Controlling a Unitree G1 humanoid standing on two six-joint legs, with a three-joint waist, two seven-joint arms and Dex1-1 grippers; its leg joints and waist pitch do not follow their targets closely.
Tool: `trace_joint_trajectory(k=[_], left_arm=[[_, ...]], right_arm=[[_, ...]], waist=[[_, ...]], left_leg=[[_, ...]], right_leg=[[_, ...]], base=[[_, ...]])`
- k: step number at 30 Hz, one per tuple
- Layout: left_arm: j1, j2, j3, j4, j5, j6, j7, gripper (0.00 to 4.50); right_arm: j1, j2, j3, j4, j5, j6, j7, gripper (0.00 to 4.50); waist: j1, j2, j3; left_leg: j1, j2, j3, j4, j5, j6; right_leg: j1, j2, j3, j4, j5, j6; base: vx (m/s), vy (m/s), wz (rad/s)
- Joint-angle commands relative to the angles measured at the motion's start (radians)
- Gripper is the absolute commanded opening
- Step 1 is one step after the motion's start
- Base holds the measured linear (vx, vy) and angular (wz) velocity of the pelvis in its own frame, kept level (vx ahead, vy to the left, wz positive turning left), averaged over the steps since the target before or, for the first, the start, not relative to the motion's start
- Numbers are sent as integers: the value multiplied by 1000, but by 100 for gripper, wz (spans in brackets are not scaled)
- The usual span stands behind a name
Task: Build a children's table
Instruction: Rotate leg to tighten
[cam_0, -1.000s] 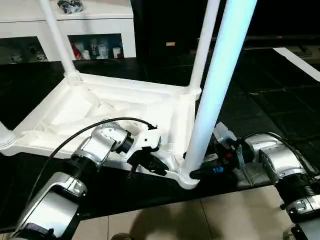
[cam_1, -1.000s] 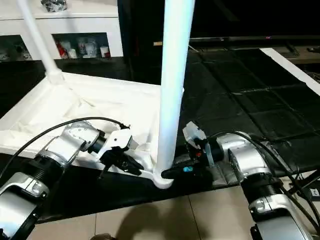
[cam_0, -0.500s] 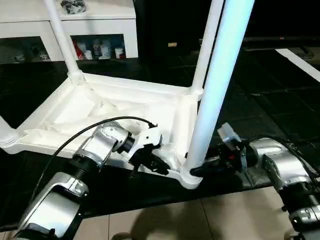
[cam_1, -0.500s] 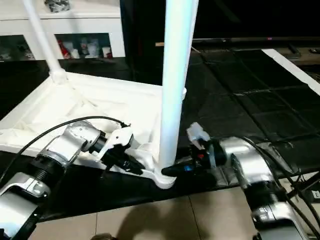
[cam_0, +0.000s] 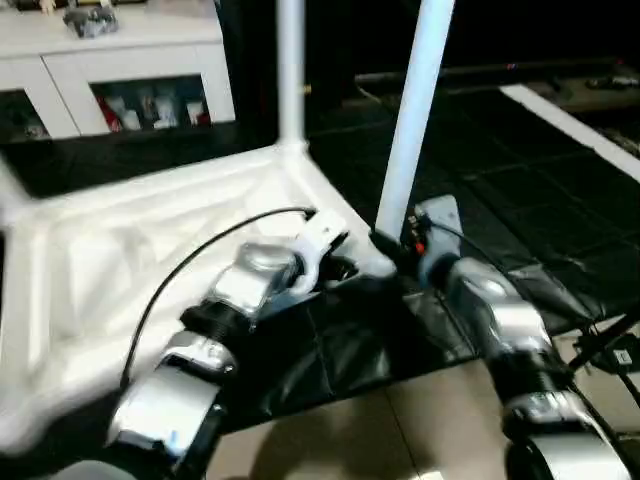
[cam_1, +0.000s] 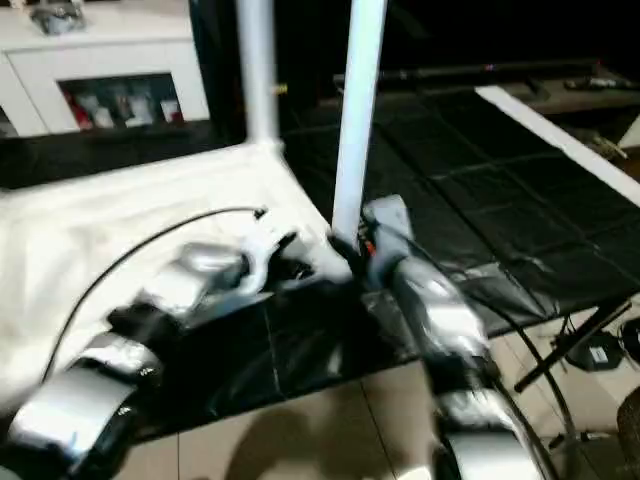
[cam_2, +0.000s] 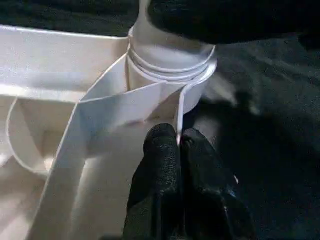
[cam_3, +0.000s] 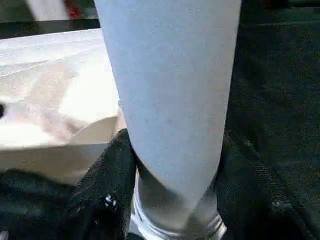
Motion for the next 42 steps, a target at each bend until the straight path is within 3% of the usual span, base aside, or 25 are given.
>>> trace_joint_trajectory(k=[1, 2, 3, 5, 11, 13, 15, 20, 23, 25, 29, 32, 34, 42], left_arm=[[-43, -65, 3, 1, -8, -34, 40, 0], [-44, -67, 2, 3, -4, -37, 44, 0], [-44, -65, 0, 1, -2, -39, 38, 0], [-40, -58, -3, -3, 0, -40, 24, 0], [-25, -26, -32, -6, 11, -87, -53, 0], [-15, 0, -52, -16, 13, -112, -117, 0], [-6, 29, -68, -29, 16, -124, -184, 0], [9, 103, -118, -49, 20, -171, -390, 0], [9, 120, -130, -50, 21, -189, -441, 0], [7, 160, -165, -53, 23, -243, -567, 0], [-3, 194, -187, -53, 21, -287, -681, 0], [-2, 210, -203, -64, 20, -299, -736, 0], [1, 228, -223, -77, 24, -313, -792, 0], [0, 241, -246, -87, 27, -333, -864, 0]], right_arm=[[-14, 81, 83, 43, -2, 0, 21, 202], [-15, 84, 87, 42, -4, -10, 21, 202], [-9, 88, 90, 29, 1, -15, 31, 255], [0, 92, 85, 13, 6, -11, 41, 269], [18, 77, 74, 2, -9, -28, 48, 318], [29, 42, 73, -5, 2, -44, 89, 353], [45, -6, 75, -21, 14, -62, 161, 359], [83, -148, 88, -77, 50, -99, 408, 408], [89, -185, 101, -91, 52, -97, 475, 435], [92, -258, 127, -110, 59, -89, 621, 447], [90, -322, 166, -130, 91, -78, 799, 447], [90, -347, 188, -141, 112, -72, 889, 447], [81, -362, 208, -133, 124, -65, 965, 447], [50, -361, 256, -100, 123, -68, 1077, 418]], waist=[[7, -7, -74], [8, -7, -75], [9, -6, -76], [12, -9, -75], [12, -10, -69], [14, -9, -69], [17, -5, -70], [30, -8, -70], [43, -6, -69], [48, -4, -68], [63, -5, -68], [64, -7, -69], [65, -4, -69], [70, -3, -70]], left_leg=[[1, -20, 12, -59, -126, 32], [3, -21, 13, -58, -113, 38], [2, -21, 13, -56, -89, 52], [2, -22, 15, -55, -74, 77], [5, -19, 16, -62, -139, 63], [6, -18, 15, -63, -144, 58], [6, -17, 15, -62, -132, 60], [7, -15, 17, -57, -134, 94], [12, -9, 19, -58, -151, 82], [10, -8, 18, -58, -164, 75], [10, -8, 19, -57, -179, 75], [10, -8, 18, -57, -189, 76], [10, -6, 17, -58, -195, 74], [11, -5, 16, -58, -191, 64]], right_leg=[[60, -30, 28, -69, -83, -222], [60, -29, 28, -67, -49, -231], [62, -29, 28, -61, 7, -246], [66, -30, 28, -59, 46, -260], [64, -35, 29, -71, -67, -243], [64, -35, 30, -71, -69, -240], [65, -35, 30, -67, -42, -247], [66, -34, 30, -62, 16, -272], [60, -34, 29, -62, -17, -280], [61, -35, 29, -62, -28, -278], [61, -36, 30, -60, -25, -281], [62, -38, 29, -61, -53, -279], [60, -38, 28, -62, -68, -283], [58, -37, 28, -59, -53, -296]], base=[[0, 0, 0], [0, 0, 0], [0, 0, 0], [0, 0, 0], [0, 0, 0], [0, 0, 0], [0, 0, 0], [0, 0, 0], [0, 0, 0], [0, 0, 0], [0, 0, 0], [0, 0, 0], [0, 0, 0], [0, 0, 0]])
